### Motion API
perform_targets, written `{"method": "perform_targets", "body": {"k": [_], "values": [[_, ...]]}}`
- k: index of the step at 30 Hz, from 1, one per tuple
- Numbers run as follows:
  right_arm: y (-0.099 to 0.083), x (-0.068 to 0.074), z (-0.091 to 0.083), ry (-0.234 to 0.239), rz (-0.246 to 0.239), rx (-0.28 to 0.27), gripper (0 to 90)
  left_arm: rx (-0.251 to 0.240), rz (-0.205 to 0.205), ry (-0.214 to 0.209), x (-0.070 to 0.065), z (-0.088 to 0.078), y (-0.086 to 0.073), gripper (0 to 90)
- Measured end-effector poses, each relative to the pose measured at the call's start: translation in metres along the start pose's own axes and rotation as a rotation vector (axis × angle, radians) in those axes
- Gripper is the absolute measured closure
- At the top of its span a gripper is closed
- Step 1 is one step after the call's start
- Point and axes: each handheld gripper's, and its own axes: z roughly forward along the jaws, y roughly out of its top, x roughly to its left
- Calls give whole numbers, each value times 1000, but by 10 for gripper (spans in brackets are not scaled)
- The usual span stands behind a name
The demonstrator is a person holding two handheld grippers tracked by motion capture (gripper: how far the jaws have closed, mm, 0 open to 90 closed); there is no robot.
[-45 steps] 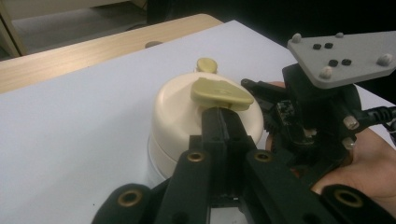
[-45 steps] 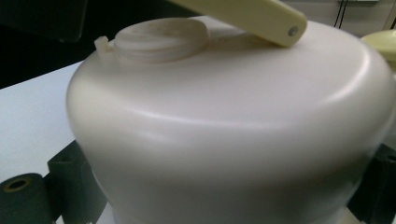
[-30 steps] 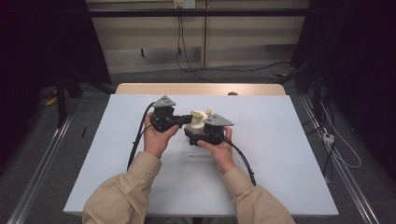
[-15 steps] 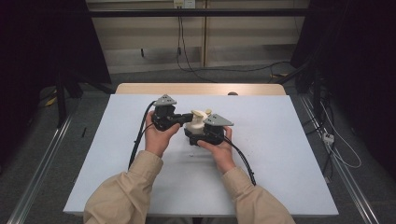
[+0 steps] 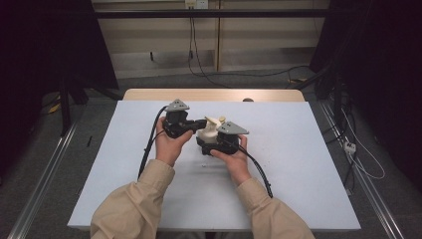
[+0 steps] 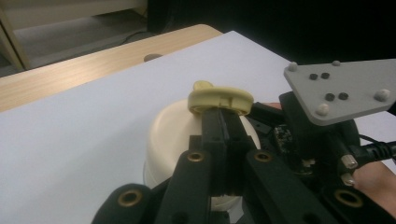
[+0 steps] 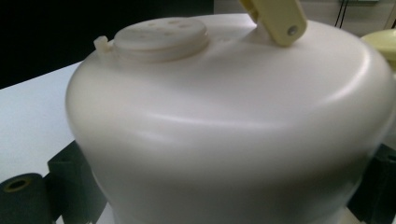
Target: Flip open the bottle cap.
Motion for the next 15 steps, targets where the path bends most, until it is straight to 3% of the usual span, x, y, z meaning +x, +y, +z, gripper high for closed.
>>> {"method": "perform_targets", "body": {"k": [15], "values": [[0,0,0,-1,-2,0,64,-1,3,5,-1,3,4,900]]}}
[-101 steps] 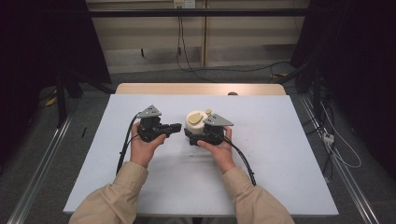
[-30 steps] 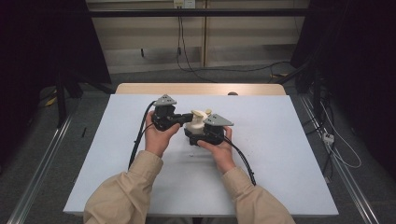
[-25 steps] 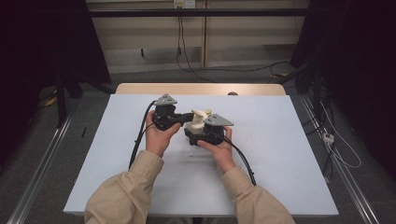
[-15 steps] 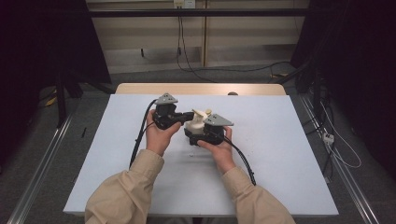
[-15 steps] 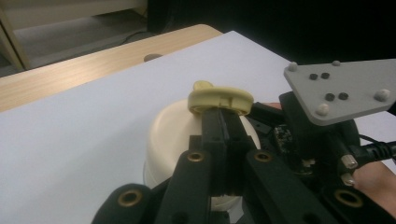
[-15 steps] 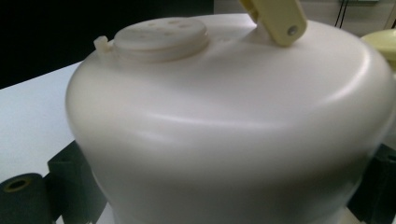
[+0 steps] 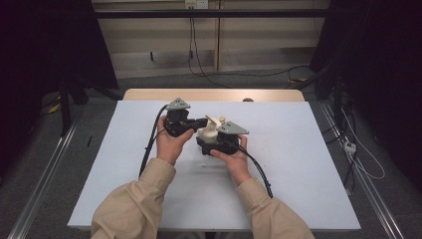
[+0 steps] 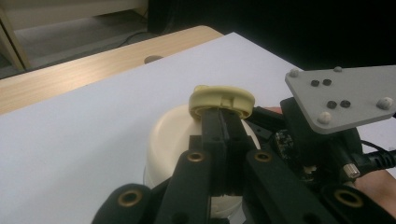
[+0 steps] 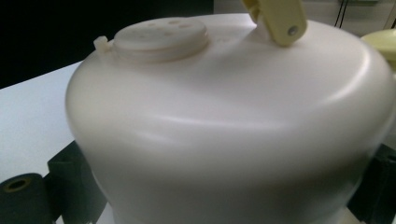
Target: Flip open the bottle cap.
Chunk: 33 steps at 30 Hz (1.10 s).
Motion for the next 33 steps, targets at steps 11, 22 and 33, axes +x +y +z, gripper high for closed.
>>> {"method": "perform_targets", "body": {"k": [11,22,33], "values": [[0,0,0,0,0,0,64,-3,3,-3,0,4,2,900],[0,0,0,0,0,0,63,-10,-3,-7,0,6,3,900],[0,0,0,0,2,-1,63,-10,-5,-10,-1,9,4,900]]}}
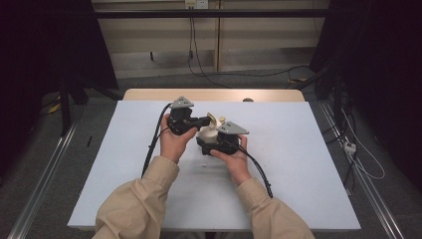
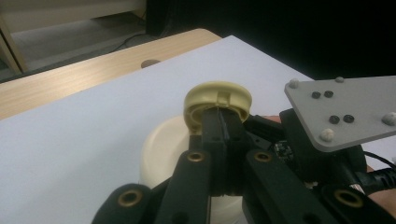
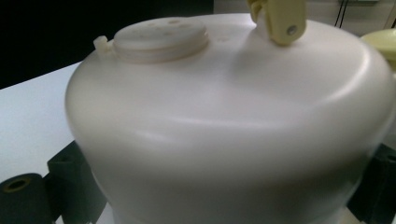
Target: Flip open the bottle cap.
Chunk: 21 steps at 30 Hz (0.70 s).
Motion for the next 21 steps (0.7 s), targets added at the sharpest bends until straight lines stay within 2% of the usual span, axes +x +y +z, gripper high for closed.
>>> {"method": "perform_targets", "body": {"k": [21], "values": [[0,0,0,1,1,-1,63,7,13,6,0,4,6,900]]}}
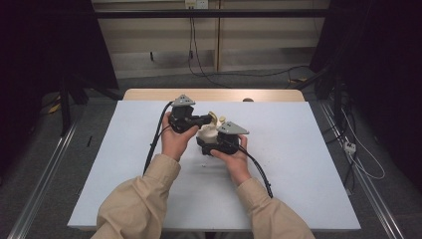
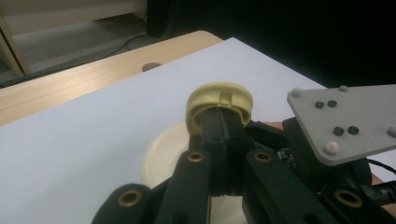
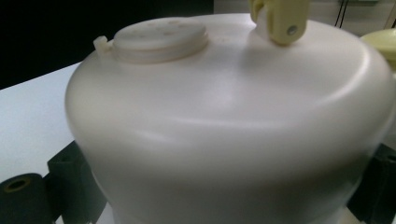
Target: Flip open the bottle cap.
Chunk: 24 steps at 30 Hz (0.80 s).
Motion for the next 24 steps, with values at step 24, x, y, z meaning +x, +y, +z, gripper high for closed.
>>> {"method": "perform_targets", "body": {"k": [24], "values": [[0,0,0,5,1,-1,63,-5,-8,-6,0,9,1,900]]}}
